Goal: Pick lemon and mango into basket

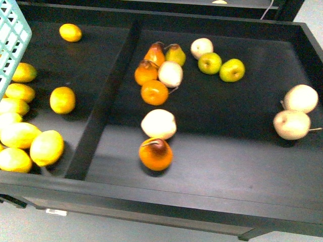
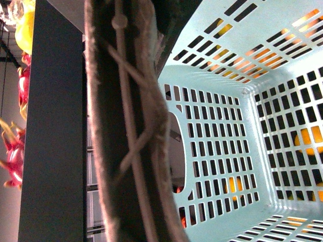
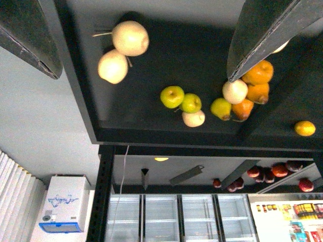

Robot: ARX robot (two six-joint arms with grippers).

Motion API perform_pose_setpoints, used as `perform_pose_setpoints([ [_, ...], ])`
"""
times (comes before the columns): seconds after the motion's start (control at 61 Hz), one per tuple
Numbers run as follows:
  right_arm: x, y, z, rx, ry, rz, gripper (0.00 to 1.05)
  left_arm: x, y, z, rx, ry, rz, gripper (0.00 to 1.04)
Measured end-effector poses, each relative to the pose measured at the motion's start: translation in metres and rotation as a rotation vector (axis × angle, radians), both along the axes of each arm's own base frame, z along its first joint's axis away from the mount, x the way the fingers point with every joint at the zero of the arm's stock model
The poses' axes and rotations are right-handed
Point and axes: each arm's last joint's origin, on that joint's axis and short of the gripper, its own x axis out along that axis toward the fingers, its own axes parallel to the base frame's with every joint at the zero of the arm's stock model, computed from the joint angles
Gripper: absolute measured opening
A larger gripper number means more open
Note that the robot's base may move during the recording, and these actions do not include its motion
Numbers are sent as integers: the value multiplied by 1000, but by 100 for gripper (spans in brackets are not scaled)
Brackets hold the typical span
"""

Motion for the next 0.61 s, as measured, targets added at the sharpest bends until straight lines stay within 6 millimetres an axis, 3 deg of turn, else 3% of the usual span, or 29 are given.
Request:
perform_pose_setpoints([
  [0.607,0,0,0,0,0,-1,96,0,0,0,1,-1,0,6],
])
